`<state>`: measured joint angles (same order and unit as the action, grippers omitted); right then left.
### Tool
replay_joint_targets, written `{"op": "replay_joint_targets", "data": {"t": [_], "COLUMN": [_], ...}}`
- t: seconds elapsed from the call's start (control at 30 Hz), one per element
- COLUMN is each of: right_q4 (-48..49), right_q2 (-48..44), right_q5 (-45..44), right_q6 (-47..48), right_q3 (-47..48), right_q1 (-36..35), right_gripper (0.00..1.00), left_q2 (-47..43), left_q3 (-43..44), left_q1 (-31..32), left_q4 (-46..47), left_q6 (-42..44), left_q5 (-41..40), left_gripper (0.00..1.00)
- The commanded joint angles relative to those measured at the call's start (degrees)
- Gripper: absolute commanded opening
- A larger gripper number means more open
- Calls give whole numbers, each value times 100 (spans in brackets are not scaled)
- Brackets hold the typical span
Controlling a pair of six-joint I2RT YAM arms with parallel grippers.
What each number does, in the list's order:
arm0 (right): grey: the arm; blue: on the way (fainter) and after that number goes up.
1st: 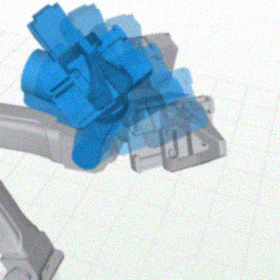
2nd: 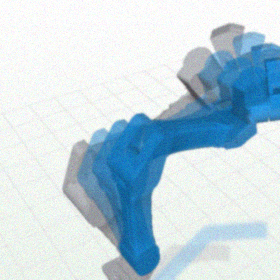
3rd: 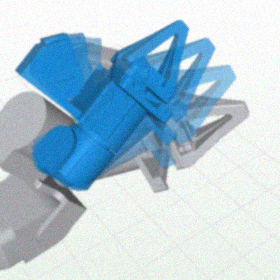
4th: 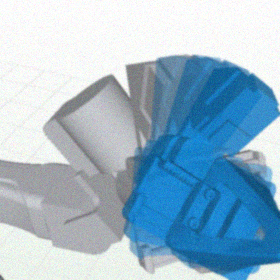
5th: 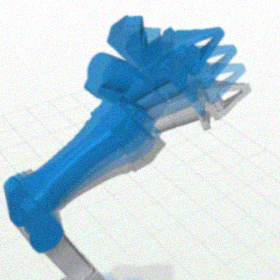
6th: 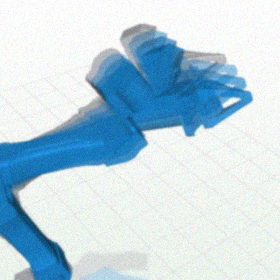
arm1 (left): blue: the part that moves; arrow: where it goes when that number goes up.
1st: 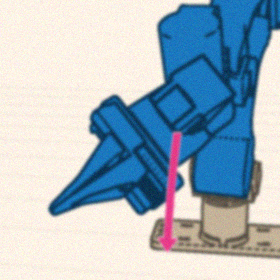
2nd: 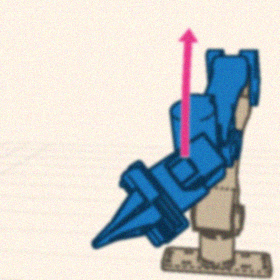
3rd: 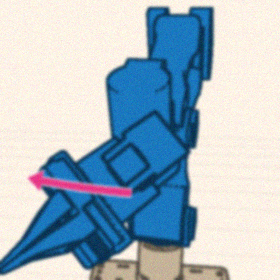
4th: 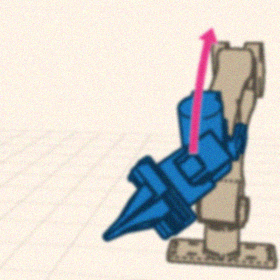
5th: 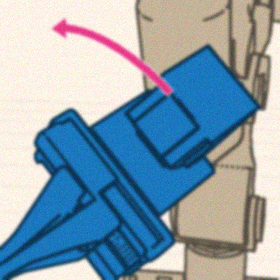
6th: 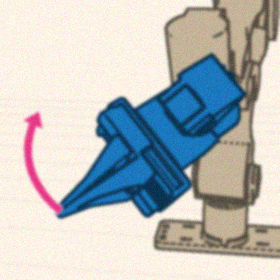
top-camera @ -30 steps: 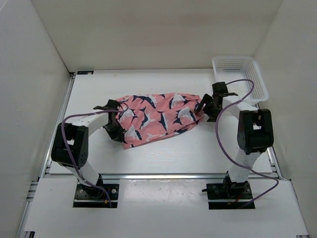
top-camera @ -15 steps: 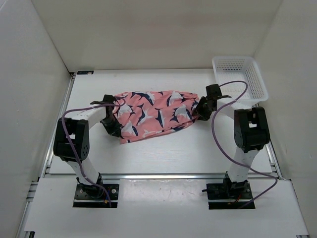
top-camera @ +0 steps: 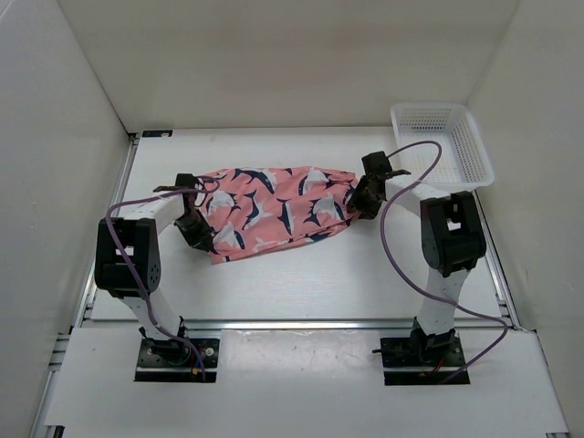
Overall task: Fold and stack the shorts
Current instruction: Fold the shorts
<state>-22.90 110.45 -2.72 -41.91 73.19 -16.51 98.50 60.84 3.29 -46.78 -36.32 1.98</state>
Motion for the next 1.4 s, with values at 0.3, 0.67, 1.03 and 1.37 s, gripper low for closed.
{"op": "replay_joint_targets", "data": {"t": [0.3,0.67,1.03,1.37], "right_q4": [-207,-1181,-1736,-1789], "right_q2": [-364,-3010,-4172,-4225], "right_q5": [-1028,-2601,-3041,-3235], "right_q6": [-203,86,579,974], "right_q3": [-295,-1843,-2160,-1853], "right_q1": [-133,-388,-441,-493], "right_gripper": [0,0,0,0], "left_q2": [-349,-1657,-1178,353], "left_q3": [60,-582,902,1263], "left_q1": [-118,1129,1323,1156], "left_q4": [-32,-287,-788,-68], "left_q6": [423,-165,89,265], "left_q5": [224,830,172,-182], "left_gripper": [10,23,67,10]}}
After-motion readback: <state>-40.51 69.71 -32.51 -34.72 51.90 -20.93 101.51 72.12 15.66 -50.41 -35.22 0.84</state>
